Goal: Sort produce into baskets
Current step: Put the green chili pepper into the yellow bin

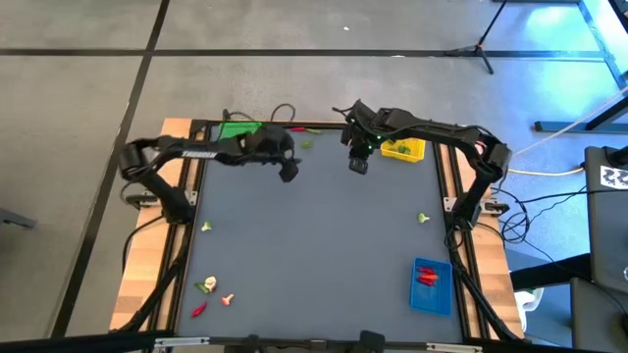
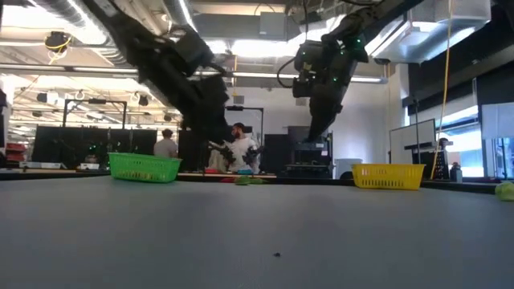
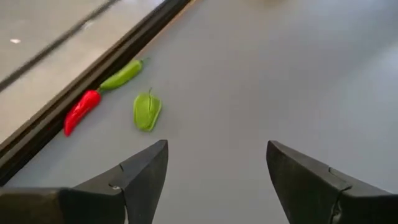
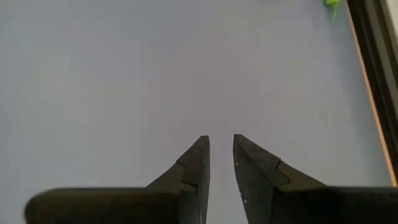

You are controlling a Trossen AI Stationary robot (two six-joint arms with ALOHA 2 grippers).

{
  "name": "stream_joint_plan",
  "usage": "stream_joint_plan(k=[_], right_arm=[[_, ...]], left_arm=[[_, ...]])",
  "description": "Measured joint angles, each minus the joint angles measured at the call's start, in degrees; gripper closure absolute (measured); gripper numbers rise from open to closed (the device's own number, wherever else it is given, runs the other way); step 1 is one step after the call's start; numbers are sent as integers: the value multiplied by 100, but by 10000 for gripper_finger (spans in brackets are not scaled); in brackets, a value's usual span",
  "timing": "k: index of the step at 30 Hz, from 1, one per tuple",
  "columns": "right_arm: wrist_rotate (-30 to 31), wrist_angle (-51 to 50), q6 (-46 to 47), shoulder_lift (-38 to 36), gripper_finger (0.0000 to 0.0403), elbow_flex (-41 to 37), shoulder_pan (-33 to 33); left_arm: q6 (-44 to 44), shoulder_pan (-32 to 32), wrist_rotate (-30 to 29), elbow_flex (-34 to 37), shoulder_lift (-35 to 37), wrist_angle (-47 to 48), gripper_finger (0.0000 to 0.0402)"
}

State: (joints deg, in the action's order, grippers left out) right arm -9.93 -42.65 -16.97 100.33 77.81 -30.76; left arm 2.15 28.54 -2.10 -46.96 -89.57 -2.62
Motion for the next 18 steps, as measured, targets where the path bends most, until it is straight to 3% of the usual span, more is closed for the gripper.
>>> stream_joint_plan(k=[7,18], right_arm=[[16,52,-129,-7,329,-3,0],[46,63,-237,-7,329,-1,0]], left_arm=[[-779,738,1103,-1131,-1161,314,133],[-1193,1291,1562,-2087,-2510,350,174]])
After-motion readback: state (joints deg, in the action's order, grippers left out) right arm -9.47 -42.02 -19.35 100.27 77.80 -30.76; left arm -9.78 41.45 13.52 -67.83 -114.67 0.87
